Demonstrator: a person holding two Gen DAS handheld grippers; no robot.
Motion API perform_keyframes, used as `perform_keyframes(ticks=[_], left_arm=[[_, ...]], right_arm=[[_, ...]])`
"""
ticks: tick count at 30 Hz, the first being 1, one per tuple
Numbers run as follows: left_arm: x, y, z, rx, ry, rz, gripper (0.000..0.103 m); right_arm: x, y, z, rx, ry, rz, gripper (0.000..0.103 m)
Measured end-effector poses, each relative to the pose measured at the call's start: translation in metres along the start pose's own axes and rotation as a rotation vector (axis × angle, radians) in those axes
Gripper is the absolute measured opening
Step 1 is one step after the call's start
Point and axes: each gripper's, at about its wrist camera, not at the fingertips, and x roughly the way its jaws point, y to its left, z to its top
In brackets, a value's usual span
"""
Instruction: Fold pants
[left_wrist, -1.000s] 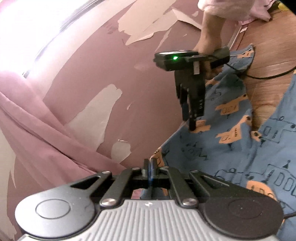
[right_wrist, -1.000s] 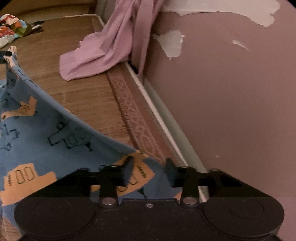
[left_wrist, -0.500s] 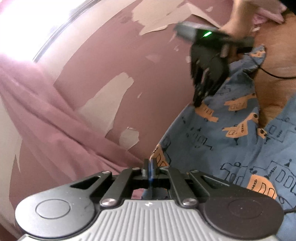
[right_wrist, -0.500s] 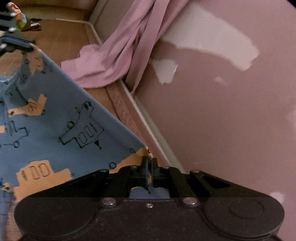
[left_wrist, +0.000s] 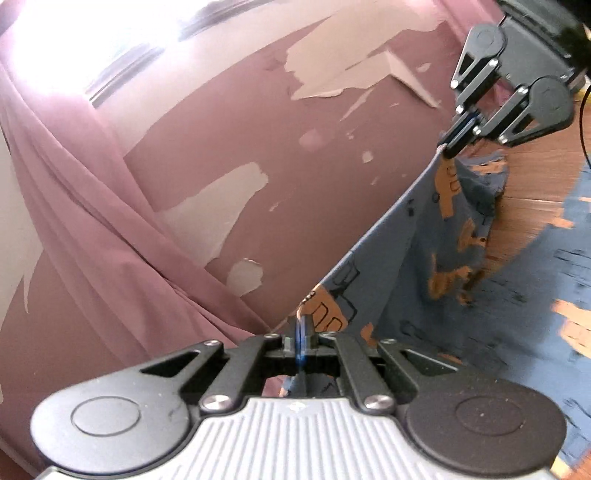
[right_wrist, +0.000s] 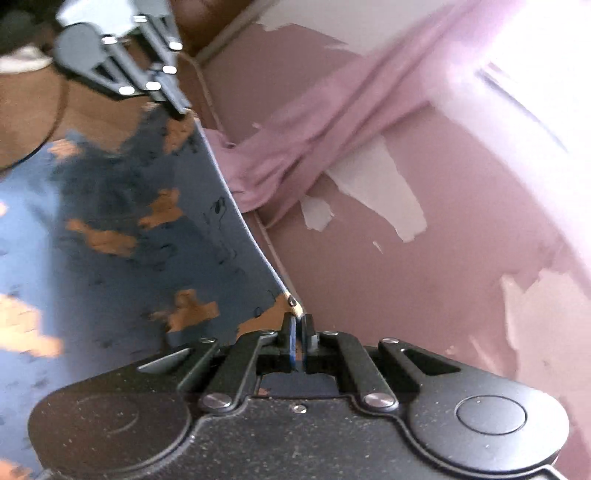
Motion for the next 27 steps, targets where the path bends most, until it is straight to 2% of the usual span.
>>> perform_keyframes(ticks=[3, 6, 9, 13, 16, 21, 24, 27], left_arm=[[-0.019, -0.008, -0.008, 0.015, 0.014, -0.045, 0.000], [-0.035, -0.023, -0.019, 0.031, 0.054, -0.119, 0.000], [-0.047, -0.041, -0.032, 0.076, 0.080, -0.176, 0.000], [-0.051, -0.057, -0.051, 0.135, 0.120, -0.214, 0.000], [-0.050, -0.062, -0.060, 0.154, 0.147, -0.211, 0.000], [-0.051, -0.064, -0.061, 0.200, 0.141, -0.168, 0.000], [-0.045, -0.055, -0.050, 0.219, 0.113, -0.116, 0.000], [-0.044, -0.038, -0.035, 0.258, 0.047, -0.068, 0.000]], right_arm=[[-0.038, 0.025, 0.007, -0.016, 0.016, 0.037, 0.001], [-0.059, 0.050, 0.009, 0.039, 0.055, 0.093, 0.001], [-0.068, 0.085, 0.004, 0.028, 0.098, 0.141, 0.001], [-0.072, 0.121, -0.004, 0.052, 0.141, 0.182, 0.001], [-0.068, 0.132, -0.003, 0.108, 0.162, 0.184, 0.001], [-0.066, 0.132, -0.002, 0.160, 0.164, 0.181, 0.001], [-0.072, 0.127, 0.000, 0.202, 0.155, 0.165, 0.001], [-0.082, 0.120, 0.009, 0.182, 0.121, 0.140, 0.001]])
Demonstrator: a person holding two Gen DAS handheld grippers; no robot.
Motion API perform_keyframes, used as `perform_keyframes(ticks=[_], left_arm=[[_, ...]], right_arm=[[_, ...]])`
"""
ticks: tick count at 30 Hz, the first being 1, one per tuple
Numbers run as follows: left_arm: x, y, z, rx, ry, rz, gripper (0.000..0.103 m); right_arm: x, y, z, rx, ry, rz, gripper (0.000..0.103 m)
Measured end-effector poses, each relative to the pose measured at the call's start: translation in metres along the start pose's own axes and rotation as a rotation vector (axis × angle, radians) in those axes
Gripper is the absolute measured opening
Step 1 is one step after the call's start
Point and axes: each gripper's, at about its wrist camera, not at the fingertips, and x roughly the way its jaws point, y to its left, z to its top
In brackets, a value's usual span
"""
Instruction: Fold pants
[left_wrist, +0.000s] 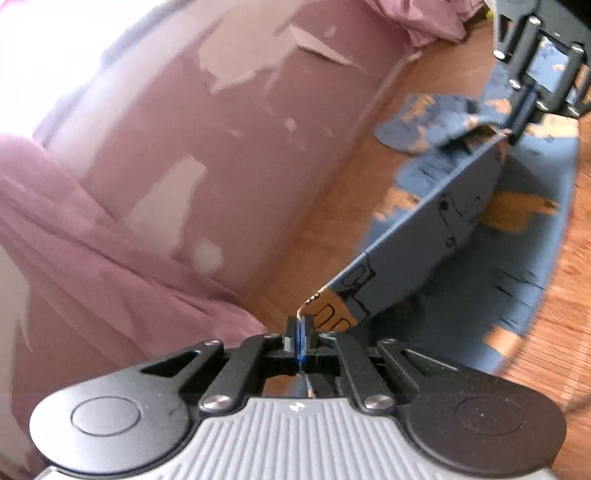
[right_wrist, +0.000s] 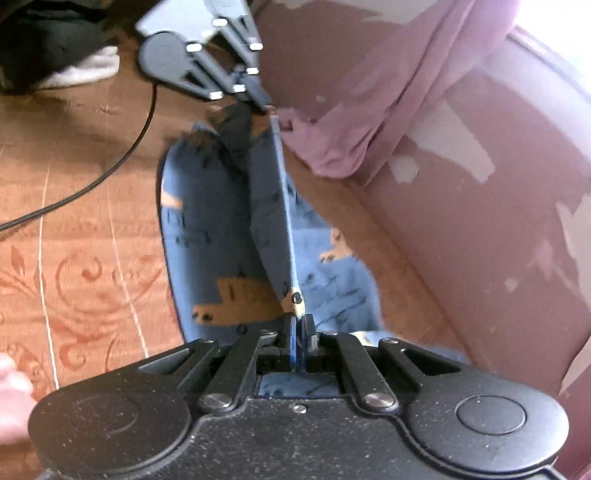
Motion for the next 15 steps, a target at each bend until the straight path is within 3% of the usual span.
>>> perform_keyframes(ticks=[3, 7, 11, 15], left_arm=[[-0.014, 0.012, 0.003, 0.072, -0.057, -0.001, 0.000], [-0.019, -0.007, -0.017, 0.131, 0.004, -0.134, 0.000], [-0.020, -0.033, -0.036, 0.179, 0.061, -0.220, 0.000], [-0.017, -0.039, -0.041, 0.165, 0.099, -0.239, 0.000]], right_arm=[[-0.012, 0.003, 0.008, -0.037, -0.021, 0.018, 0.001], [-0.013, 0.017, 0.005, -0.049, 0.016, 0.080, 0.001], [-0.005, 0.029, -0.002, -0.045, 0.060, 0.110, 0.001], [-0.001, 0.033, -0.002, -0.032, 0.076, 0.112, 0.001]])
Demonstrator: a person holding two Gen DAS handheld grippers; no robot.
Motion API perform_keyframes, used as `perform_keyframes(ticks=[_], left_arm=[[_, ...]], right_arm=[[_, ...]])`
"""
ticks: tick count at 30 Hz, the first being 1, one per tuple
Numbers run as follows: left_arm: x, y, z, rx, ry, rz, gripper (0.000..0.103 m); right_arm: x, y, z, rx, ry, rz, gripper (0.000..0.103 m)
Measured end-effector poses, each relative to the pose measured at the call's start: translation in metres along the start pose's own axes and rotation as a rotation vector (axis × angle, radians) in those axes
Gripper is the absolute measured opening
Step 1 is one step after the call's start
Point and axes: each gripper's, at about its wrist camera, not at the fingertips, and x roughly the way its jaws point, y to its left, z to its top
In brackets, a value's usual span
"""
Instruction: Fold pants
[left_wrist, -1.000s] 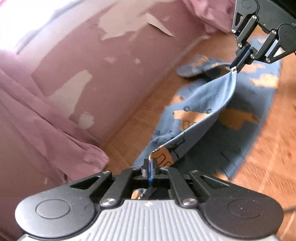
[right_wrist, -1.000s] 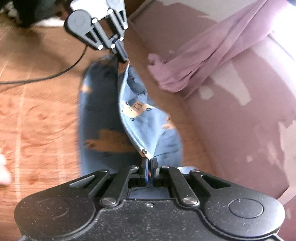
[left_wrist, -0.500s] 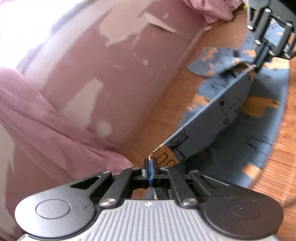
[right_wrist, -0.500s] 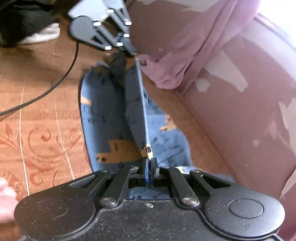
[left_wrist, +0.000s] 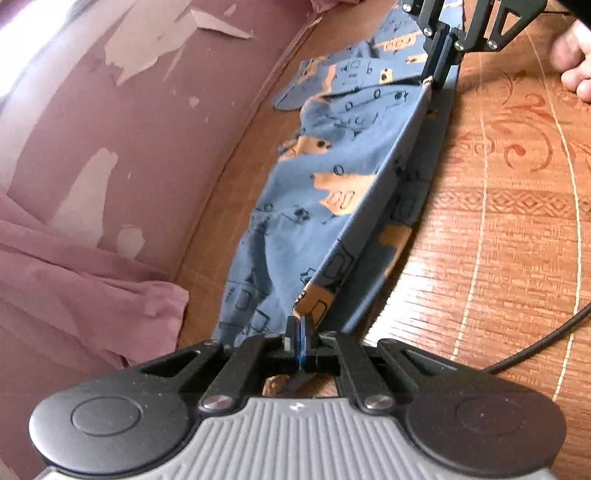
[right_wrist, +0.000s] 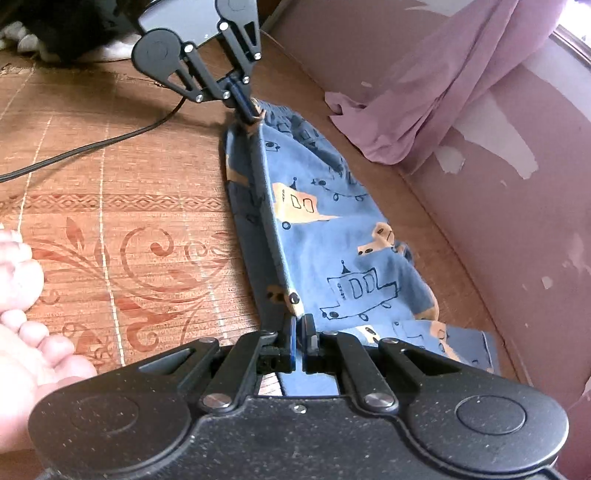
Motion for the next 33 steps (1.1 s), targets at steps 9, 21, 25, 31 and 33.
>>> perform_keyframes(ticks=[9, 21, 25, 31, 33], left_arm=[[-0.002, -0.002, -0.003, -0.009, 0.005, -0.042, 0.001], [-0.030, 0.008, 0.030, -0.228, 0.002, -0.074, 0.062], [-0.038, 0.014, 0.069, -0.376, -0.077, -0.128, 0.081], [-0.014, 0.029, 0.131, -0.697, -0.156, -0.320, 0.093], [0.003, 0.034, 0.145, -0.834, -0.157, -0.406, 0.093]], right_arm=[[-0.001, 0.003, -0.004, 0.005, 0.008, 0.003, 0.005], [-0.044, -0.028, -0.026, 0.193, 0.007, -0.131, 0.089], [-0.069, -0.044, -0.053, 0.311, 0.033, -0.253, 0.101], [-0.094, -0.062, -0.105, 0.504, 0.065, -0.419, 0.102], [-0.096, -0.069, -0.123, 0.588, 0.064, -0.423, 0.102]])
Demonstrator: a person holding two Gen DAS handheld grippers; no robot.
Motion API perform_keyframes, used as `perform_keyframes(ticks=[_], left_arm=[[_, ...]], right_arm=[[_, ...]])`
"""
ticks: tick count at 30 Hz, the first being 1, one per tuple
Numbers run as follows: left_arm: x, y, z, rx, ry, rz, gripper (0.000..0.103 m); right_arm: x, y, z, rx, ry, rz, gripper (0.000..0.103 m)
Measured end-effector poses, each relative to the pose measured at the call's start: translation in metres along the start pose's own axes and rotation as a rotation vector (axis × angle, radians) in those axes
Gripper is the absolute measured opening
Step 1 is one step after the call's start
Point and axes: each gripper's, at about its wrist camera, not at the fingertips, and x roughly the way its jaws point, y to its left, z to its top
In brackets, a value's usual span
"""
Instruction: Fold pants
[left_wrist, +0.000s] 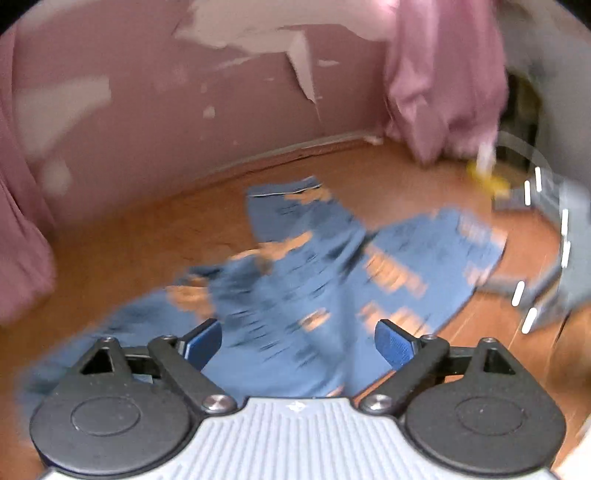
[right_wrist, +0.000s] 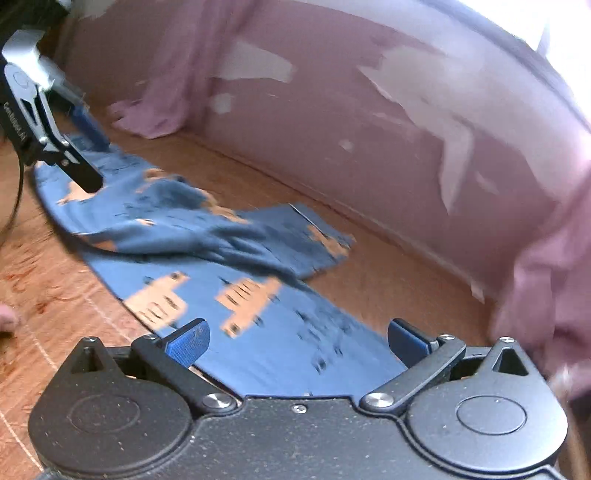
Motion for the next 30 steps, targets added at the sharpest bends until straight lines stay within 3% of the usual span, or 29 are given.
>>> perform_keyframes(ticks=[4, 7, 14, 19, 21, 23, 25, 27, 30], left_arm=[[0.040, 0.012, 0.015, -0.268, 0.041, -0.080, 0.093], [0.059, 0.026, 0.015, -0.427, 0.068, -0.117, 0.087], [0.085, 0.061, -0.003, -0.712, 0.049, -0.173, 0.076], [0.108, 0.080, 0.001, -0.779, 0.043, -0.219, 0.067], [0.116, 0.085, 0.002, -0.804, 0.065, -0.245, 0.055], [0.124, 0.089, 0.003, -0.820, 0.096, -0.263, 0.032], [0.130, 0.091, 0.002, -0.822, 0.119, -0.270, 0.014], [0.132, 0.091, 0.002, -0.823, 0.123, -0.287, 0.012], [0.132, 0.092, -0.001, -0.848, 0.122, -0.316, 0.009]], right_arm=[[0.007, -0.028, -0.013, 0.200, -0.003, 0.021, 0.102], [0.012, -0.045, -0.020, 0.351, -0.010, 0.062, 0.102], [0.029, -0.047, -0.024, 0.472, 0.006, 0.167, 0.102], [0.032, -0.042, -0.024, 0.499, -0.009, 0.208, 0.102], [0.036, -0.043, -0.018, 0.470, 0.002, 0.208, 0.102], [0.044, -0.048, -0.005, 0.419, 0.003, 0.215, 0.102], [0.058, -0.059, 0.016, 0.371, -0.003, 0.222, 0.102], [0.083, -0.071, 0.048, 0.334, 0.036, 0.264, 0.100], [0.135, -0.087, 0.102, 0.328, 0.179, 0.345, 0.088]])
